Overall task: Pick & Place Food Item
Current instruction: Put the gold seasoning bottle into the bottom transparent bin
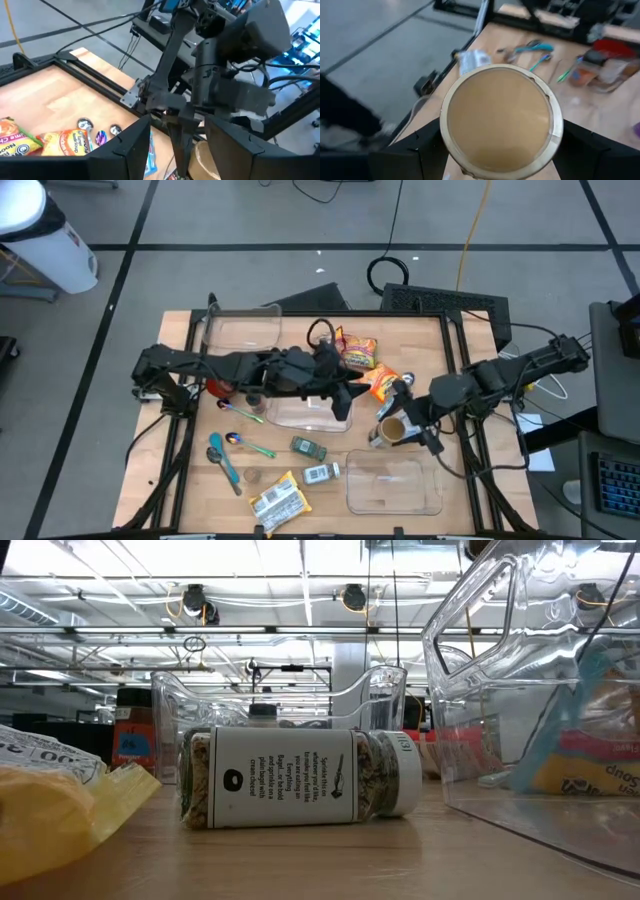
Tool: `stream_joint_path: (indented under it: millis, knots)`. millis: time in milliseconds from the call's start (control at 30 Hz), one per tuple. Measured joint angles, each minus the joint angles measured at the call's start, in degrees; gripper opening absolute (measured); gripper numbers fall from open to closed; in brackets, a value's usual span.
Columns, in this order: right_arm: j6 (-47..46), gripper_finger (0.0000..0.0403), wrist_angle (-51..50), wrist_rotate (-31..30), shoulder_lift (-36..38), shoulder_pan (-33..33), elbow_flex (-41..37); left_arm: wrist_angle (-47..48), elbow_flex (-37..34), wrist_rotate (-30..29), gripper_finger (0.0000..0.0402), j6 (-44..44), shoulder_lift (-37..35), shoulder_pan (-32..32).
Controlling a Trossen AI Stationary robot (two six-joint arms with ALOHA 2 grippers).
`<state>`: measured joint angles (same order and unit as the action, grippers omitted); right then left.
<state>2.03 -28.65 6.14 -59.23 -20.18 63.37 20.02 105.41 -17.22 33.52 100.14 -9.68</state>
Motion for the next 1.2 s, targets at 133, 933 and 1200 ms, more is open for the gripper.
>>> stream_joint_path:
  millis: [133, 933, 1200]
  knots:
    - [2.86, 0.0269, -1.82, 1.96, -1.9, -0.75, 0.0, 3.75, 0.0, -2.49, 0.0179, -0.62, -0.07, -0.25]
    - [-23.05, 0.0269, -11.99, -17.38, -6.64, -18.07, 0.0, 18.06, 0.0, 7.13, 0.0169, -9.76, -0.02, -0.86]
    - [-36.28, 0.0269, -12.52, -21.88, -9.1, -22.7, 0.0, 18.8, 0.0, 9.72, 0.0149, -12.98, -0.02, -0.95]
